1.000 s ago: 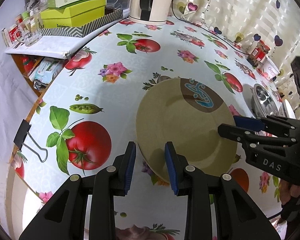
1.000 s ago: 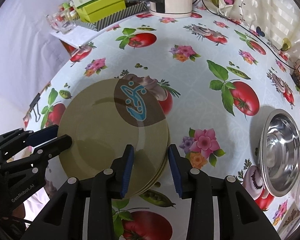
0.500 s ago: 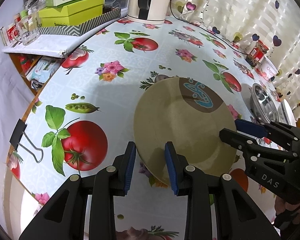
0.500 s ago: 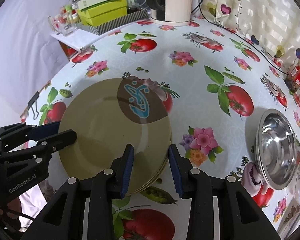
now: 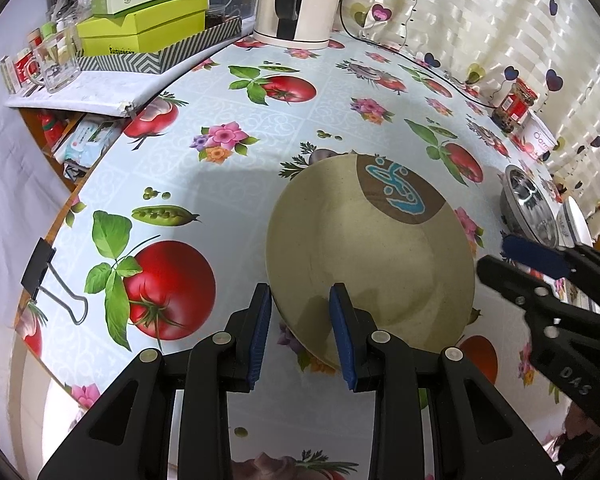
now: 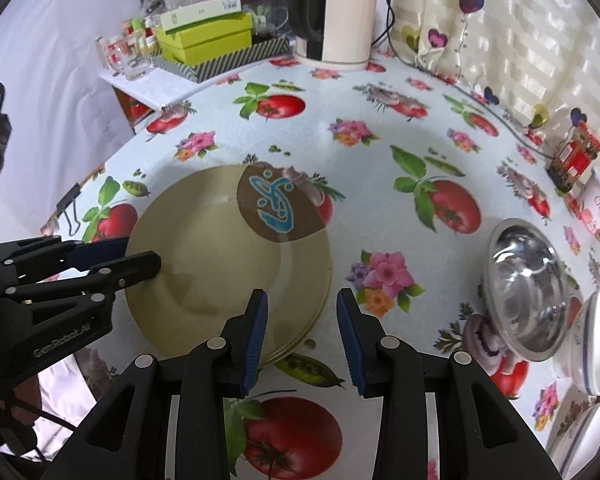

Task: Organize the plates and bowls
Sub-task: 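Set the beige plate stack on the table and open both grippers, then move both grippers away from the plates toward the steel bowl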

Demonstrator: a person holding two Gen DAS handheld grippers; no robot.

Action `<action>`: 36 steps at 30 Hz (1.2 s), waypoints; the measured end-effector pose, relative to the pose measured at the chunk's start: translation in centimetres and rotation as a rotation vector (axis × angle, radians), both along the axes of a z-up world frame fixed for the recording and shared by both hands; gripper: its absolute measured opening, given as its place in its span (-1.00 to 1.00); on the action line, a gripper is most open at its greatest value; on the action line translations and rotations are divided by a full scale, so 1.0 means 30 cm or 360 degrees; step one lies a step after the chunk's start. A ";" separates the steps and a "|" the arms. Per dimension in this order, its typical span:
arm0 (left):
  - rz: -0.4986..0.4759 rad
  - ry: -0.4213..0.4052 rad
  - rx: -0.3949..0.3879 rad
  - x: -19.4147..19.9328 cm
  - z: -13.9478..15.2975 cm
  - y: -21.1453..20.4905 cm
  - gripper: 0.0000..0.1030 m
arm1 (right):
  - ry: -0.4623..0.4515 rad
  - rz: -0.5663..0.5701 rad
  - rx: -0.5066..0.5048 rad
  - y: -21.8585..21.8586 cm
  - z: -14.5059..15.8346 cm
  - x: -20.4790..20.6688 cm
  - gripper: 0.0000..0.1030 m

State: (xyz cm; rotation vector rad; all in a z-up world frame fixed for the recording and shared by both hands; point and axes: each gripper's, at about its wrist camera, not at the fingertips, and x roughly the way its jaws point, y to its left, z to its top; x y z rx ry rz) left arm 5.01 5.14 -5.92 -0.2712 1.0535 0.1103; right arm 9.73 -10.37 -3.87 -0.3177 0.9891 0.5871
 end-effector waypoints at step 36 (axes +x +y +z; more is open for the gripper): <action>-0.0162 -0.0149 0.0030 -0.004 0.147 -0.115 -0.40 | -0.0239 -0.0137 0.0017 -0.154 0.177 -0.087 -0.31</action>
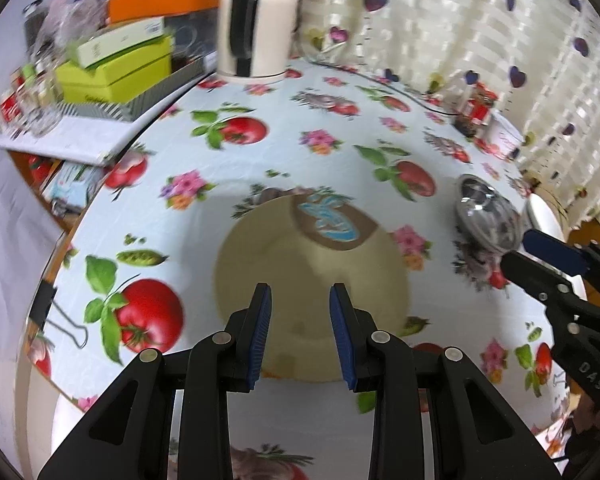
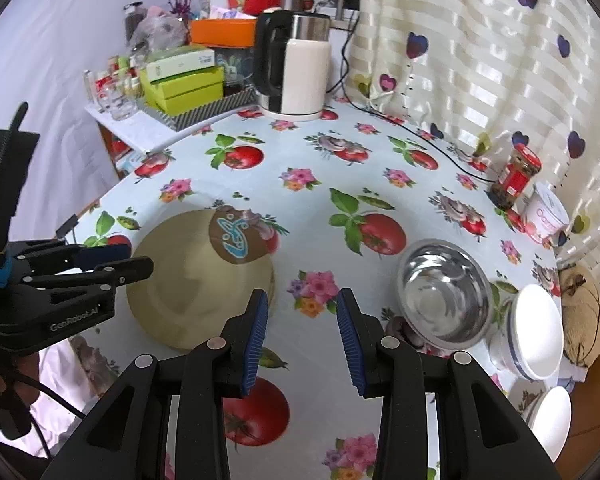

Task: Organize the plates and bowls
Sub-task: 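Move both grippers away from the plates toward the steel bowl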

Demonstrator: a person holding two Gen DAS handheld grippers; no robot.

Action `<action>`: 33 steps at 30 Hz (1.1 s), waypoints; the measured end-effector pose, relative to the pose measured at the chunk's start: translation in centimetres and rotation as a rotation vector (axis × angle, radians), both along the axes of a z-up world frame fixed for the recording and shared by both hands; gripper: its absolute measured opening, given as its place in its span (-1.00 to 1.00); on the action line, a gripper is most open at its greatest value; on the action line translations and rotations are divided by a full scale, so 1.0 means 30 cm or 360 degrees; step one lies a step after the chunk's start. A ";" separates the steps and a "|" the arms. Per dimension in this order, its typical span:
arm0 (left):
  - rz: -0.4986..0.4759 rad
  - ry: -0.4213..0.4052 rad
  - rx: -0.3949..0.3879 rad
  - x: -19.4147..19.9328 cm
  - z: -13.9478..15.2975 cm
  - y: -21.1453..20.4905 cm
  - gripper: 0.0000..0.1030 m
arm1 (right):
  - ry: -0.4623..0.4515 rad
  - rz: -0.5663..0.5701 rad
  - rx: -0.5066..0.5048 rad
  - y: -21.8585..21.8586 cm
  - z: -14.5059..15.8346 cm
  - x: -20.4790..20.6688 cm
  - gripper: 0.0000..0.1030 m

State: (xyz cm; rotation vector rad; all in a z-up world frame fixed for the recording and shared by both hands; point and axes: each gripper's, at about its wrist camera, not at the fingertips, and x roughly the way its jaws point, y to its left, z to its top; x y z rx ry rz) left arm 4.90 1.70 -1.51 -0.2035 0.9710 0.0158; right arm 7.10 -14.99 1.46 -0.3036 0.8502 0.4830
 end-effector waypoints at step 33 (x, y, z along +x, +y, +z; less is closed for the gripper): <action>-0.0380 -0.0150 0.0063 0.117 0.143 -0.350 -0.40 | 0.0075 -0.0428 0.0124 -0.386 0.014 0.029 -0.31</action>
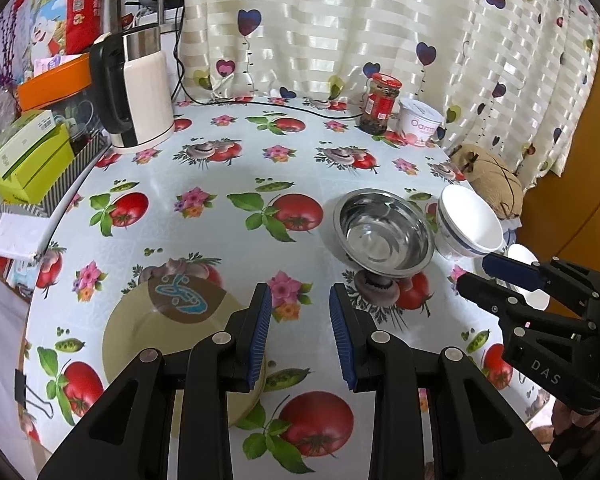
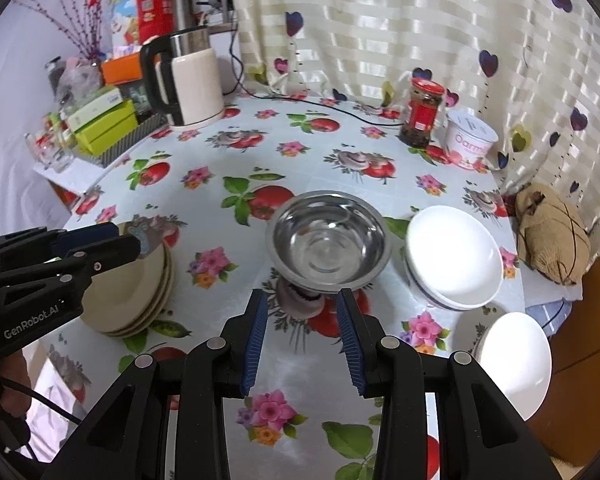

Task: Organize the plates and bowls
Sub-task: 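Move both grippers away from the plates toward the steel bowl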

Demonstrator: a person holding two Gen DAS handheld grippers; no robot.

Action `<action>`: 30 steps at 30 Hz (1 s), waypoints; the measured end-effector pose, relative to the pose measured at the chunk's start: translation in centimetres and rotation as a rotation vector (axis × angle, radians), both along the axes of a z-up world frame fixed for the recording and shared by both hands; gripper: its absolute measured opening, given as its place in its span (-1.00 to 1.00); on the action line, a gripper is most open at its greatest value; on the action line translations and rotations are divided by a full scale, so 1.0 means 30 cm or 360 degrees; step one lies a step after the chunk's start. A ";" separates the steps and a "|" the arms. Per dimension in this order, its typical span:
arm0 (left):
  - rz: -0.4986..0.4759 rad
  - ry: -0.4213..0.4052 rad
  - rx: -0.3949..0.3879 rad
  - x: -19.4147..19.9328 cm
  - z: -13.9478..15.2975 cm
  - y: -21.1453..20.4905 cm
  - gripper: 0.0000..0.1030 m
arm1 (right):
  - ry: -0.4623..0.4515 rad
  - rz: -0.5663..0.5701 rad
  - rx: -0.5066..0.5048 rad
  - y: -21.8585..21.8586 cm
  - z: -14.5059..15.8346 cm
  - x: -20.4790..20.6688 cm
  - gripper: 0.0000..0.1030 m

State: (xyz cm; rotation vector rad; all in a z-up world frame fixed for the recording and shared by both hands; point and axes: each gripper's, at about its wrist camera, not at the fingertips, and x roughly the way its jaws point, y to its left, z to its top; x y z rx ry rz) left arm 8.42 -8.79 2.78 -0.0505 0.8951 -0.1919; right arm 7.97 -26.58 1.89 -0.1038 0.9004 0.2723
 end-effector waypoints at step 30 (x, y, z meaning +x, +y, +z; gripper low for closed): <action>-0.0035 0.0096 -0.0117 0.125 -0.092 -0.020 -0.40 | 0.0127 -0.0092 0.0102 -0.082 -0.089 0.099 -0.31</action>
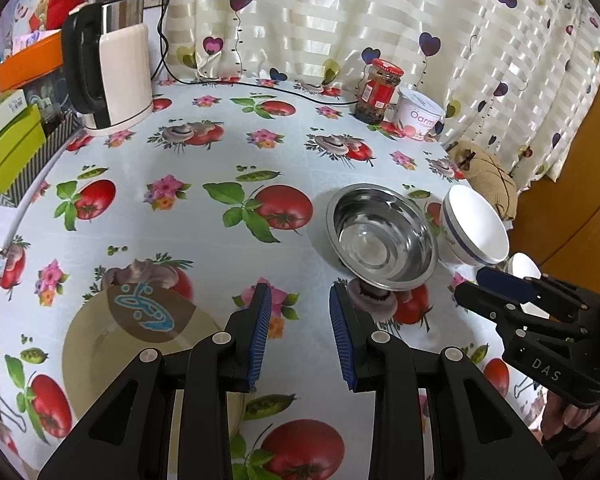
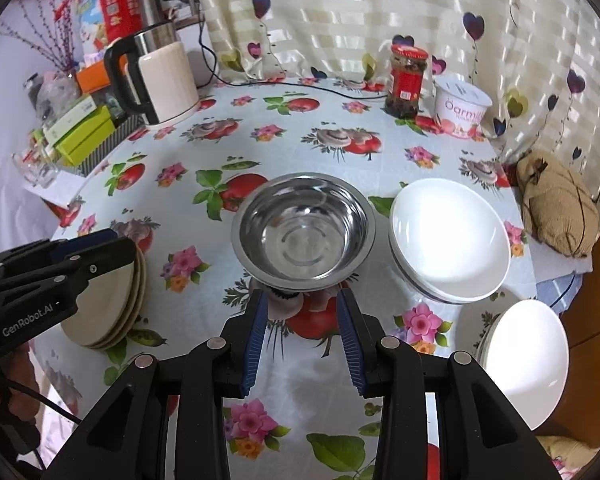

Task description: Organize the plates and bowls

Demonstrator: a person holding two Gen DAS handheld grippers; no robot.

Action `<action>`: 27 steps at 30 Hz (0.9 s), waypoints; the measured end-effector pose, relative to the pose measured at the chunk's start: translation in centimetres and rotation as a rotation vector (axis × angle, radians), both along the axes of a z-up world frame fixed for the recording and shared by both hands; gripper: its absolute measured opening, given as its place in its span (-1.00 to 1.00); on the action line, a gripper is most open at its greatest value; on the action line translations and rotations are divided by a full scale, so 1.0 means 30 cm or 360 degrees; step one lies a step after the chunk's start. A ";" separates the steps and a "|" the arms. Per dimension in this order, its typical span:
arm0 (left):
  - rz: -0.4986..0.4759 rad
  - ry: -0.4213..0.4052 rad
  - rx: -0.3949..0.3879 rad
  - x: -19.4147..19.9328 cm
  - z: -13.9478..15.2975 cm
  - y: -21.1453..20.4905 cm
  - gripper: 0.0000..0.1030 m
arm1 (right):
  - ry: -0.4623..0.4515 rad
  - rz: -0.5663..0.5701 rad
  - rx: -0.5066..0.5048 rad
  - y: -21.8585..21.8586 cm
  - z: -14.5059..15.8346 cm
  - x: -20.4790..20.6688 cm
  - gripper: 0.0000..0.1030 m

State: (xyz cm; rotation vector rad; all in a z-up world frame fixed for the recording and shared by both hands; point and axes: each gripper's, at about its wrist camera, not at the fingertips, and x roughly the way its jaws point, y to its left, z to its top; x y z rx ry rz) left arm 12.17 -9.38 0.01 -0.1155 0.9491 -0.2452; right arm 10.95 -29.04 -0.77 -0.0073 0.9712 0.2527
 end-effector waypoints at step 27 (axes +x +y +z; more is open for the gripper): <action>-0.0058 0.0166 -0.0105 0.237 -0.141 -0.142 -0.40 | 0.0156 -0.0161 0.0249 -0.112 -0.139 0.173 -0.34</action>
